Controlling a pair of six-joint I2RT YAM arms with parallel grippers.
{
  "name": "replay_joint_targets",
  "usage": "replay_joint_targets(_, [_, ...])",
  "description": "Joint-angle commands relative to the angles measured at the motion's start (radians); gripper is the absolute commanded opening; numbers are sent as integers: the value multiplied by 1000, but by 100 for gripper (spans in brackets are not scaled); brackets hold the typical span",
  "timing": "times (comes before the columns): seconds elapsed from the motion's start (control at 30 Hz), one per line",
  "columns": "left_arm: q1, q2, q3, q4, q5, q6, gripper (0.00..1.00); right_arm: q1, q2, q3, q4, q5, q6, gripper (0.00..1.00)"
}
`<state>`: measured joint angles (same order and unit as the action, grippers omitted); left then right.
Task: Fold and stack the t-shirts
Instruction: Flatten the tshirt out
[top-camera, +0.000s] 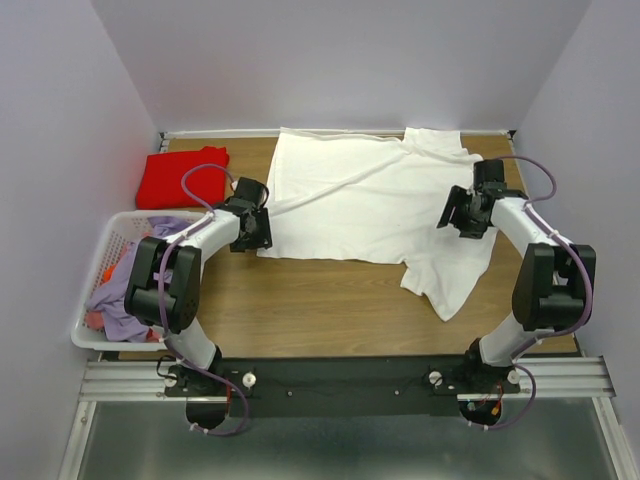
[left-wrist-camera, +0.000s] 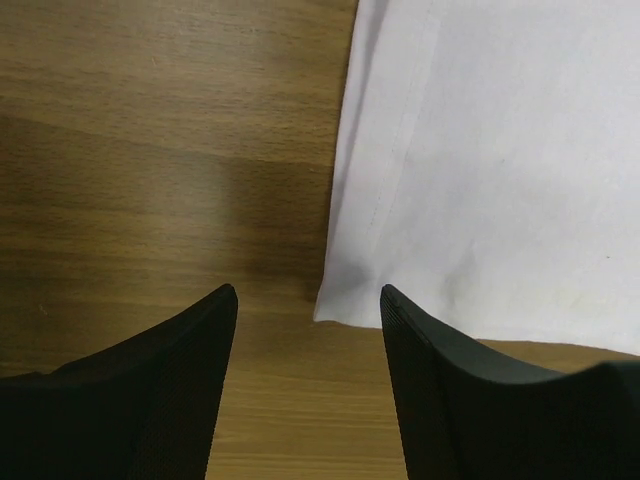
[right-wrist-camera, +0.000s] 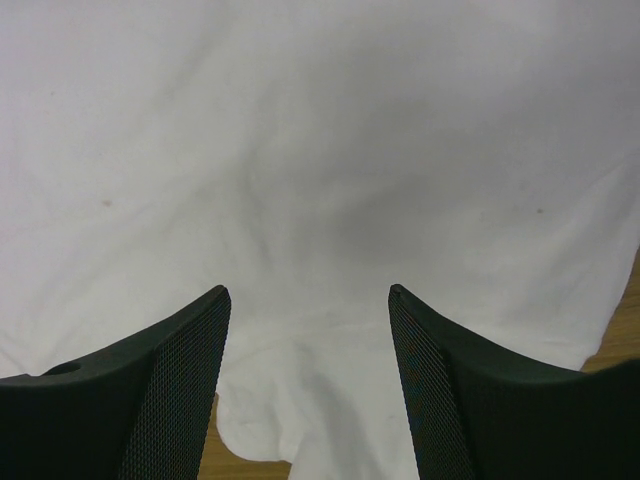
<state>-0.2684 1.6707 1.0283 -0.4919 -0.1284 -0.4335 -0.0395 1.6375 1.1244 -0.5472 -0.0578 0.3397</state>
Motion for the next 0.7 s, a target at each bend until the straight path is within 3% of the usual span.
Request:
replay_joint_targets(0.0, [-12,6,3,35,-34,-25,67,-2,-39,-23,-25,35,5,72])
replay_joint_targets(0.67, [-97,84,-22,3,-172,-36,54,-2,-57,-57,-22,45,9,72])
